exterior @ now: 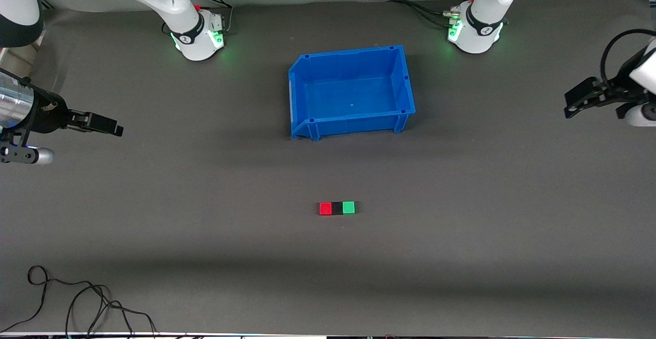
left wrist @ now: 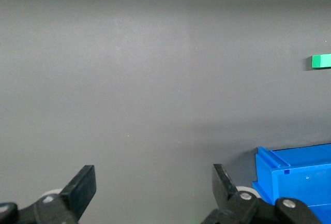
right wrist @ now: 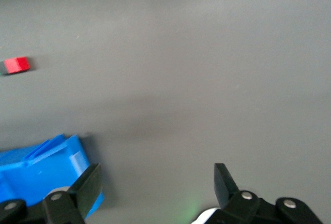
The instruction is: Attach green and red cubes to black cube
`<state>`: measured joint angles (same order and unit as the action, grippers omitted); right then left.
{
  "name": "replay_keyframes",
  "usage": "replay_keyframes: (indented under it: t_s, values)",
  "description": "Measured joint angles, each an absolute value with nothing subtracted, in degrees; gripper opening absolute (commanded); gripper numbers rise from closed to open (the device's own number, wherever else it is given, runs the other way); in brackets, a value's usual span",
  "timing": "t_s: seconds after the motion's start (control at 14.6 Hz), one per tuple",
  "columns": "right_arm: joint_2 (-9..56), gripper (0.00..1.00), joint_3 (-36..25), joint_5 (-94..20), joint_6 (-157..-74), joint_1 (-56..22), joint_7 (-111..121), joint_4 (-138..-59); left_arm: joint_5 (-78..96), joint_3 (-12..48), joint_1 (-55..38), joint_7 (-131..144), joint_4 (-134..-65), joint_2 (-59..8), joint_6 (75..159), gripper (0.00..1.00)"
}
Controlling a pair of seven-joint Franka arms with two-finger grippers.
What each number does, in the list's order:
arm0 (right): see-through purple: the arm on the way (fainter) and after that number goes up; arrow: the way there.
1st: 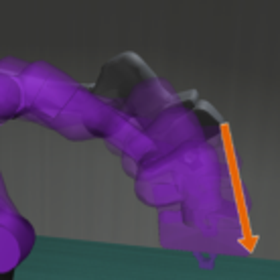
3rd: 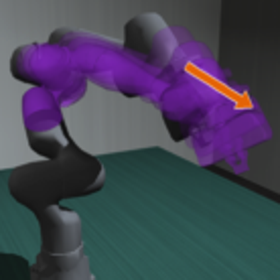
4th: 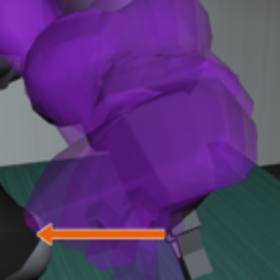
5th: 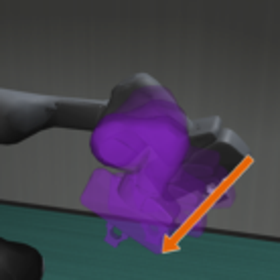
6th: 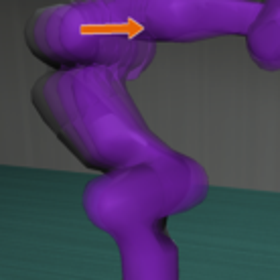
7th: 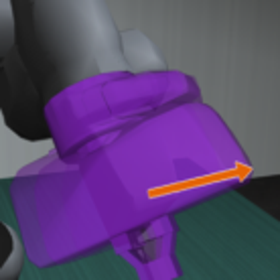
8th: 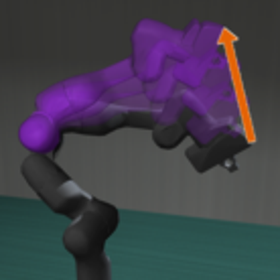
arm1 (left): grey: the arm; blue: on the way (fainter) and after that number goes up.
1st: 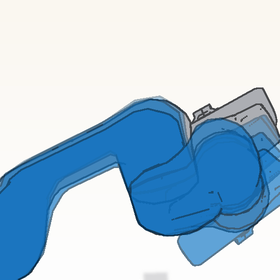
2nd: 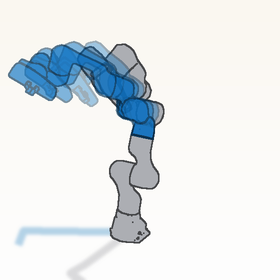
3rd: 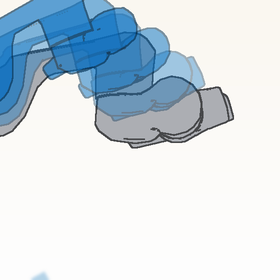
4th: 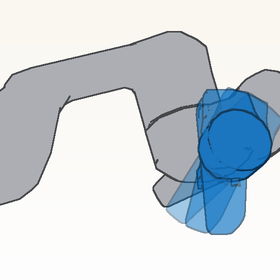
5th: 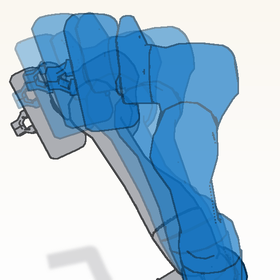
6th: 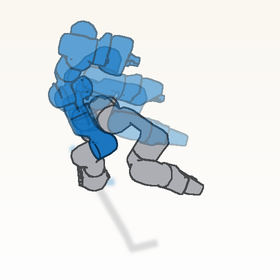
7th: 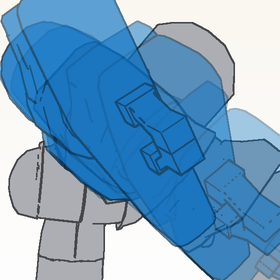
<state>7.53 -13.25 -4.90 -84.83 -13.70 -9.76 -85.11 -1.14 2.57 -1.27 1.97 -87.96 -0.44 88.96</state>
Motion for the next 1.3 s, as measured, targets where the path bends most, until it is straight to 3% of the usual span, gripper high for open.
replay_keyframes:
  t_s: [0.34,0.96,1.3]
  values:
    - [6.94,0.96,-13.22,0.19,-92.2,-17.74,-9.53,-88.35,-1.16,1.96,-1.2,0.41,-88.72,-0.45,88.88,1.0]
    - [5.46,0.96,-14.61,0.22,-92.46,-15.78,-9.05,-90.11,-1.13,1.77,-1.17,-0.82,-88.85,-0.44,87.89,1.0]
    - [4.03,0.96,-3.84,0.17,-92.55,-2.94,-8.29,-90.99,-1.13,1.77,-1.17,-0.82,-88.85,-0.44,87.83,1.0]
